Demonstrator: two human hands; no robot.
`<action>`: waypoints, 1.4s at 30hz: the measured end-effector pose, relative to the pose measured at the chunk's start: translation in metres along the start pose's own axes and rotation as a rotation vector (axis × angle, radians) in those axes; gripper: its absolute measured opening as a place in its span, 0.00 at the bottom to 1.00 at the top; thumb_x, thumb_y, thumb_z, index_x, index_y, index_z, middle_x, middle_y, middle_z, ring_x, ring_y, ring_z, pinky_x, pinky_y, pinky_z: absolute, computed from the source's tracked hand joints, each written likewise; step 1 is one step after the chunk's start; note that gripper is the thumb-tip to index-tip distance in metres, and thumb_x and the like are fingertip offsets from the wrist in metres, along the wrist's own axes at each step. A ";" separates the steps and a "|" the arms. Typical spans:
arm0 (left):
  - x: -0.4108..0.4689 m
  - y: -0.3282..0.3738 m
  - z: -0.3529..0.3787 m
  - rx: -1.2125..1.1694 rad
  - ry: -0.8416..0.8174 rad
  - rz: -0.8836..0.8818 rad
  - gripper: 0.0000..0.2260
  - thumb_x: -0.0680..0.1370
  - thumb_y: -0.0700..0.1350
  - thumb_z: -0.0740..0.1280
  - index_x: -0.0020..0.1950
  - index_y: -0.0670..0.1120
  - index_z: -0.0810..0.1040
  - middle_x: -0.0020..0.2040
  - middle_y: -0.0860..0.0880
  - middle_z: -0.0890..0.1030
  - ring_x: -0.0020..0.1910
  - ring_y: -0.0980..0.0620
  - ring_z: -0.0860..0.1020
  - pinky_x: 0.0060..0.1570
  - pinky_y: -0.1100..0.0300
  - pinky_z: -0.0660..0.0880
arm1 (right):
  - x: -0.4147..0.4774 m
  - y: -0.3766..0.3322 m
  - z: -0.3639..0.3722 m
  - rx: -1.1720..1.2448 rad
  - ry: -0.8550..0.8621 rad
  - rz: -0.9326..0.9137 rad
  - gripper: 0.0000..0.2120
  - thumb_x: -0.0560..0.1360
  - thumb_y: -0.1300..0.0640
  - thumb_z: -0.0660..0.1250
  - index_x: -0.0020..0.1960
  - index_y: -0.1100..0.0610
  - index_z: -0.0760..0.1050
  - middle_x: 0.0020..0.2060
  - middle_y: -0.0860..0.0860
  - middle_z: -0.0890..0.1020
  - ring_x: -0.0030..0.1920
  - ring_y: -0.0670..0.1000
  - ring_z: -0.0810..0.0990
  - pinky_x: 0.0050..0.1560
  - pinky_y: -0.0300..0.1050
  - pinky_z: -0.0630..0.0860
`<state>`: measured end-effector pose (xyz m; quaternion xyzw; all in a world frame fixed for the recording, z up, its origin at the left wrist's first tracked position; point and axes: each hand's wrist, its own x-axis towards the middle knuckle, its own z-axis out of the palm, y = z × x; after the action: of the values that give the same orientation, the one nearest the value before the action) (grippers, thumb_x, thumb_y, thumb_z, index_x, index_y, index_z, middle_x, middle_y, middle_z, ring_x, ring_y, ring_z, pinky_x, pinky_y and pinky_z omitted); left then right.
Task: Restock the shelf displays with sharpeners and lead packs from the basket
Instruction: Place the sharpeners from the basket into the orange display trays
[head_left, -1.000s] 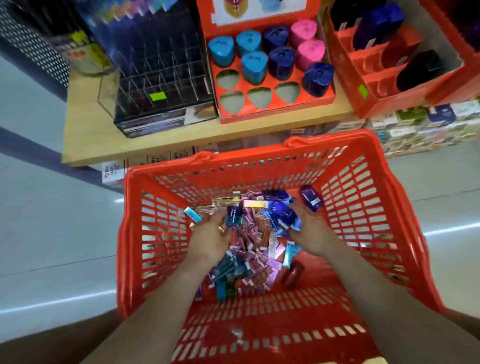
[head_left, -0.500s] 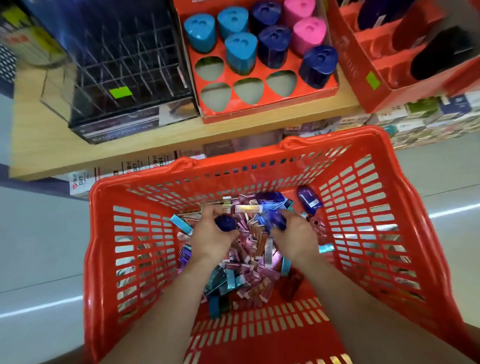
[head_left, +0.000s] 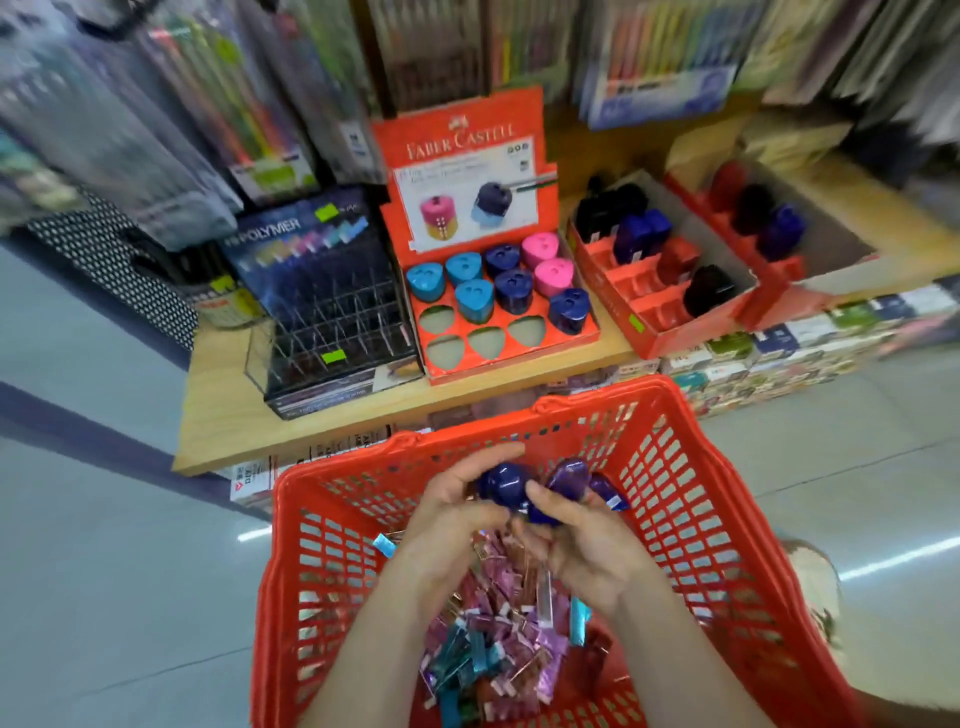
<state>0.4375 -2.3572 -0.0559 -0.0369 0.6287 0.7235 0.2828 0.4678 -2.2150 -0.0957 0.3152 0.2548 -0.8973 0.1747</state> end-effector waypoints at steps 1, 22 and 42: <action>-0.003 0.008 0.006 -0.006 -0.006 0.027 0.25 0.65 0.33 0.69 0.61 0.49 0.80 0.54 0.46 0.83 0.52 0.51 0.80 0.50 0.59 0.75 | -0.004 -0.004 0.004 0.019 -0.027 -0.042 0.22 0.66 0.67 0.72 0.60 0.65 0.75 0.55 0.64 0.82 0.49 0.58 0.84 0.45 0.46 0.83; 0.039 0.089 0.046 0.723 0.395 0.507 0.19 0.67 0.45 0.77 0.53 0.60 0.77 0.46 0.59 0.81 0.40 0.64 0.78 0.43 0.68 0.76 | -0.024 -0.073 0.055 -0.148 0.061 -0.410 0.18 0.69 0.53 0.73 0.55 0.62 0.78 0.46 0.56 0.85 0.40 0.50 0.84 0.33 0.39 0.79; 0.141 0.083 0.029 1.309 0.360 0.477 0.20 0.71 0.50 0.73 0.63 0.52 0.78 0.57 0.51 0.78 0.55 0.51 0.77 0.55 0.62 0.71 | -0.006 -0.116 0.026 -0.077 0.104 -0.593 0.10 0.71 0.66 0.69 0.51 0.56 0.77 0.43 0.58 0.85 0.37 0.54 0.85 0.34 0.38 0.80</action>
<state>0.2902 -2.2829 -0.0342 0.1600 0.9613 0.2228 -0.0268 0.4050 -2.1345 -0.0343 0.2657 0.3780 -0.8816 -0.0964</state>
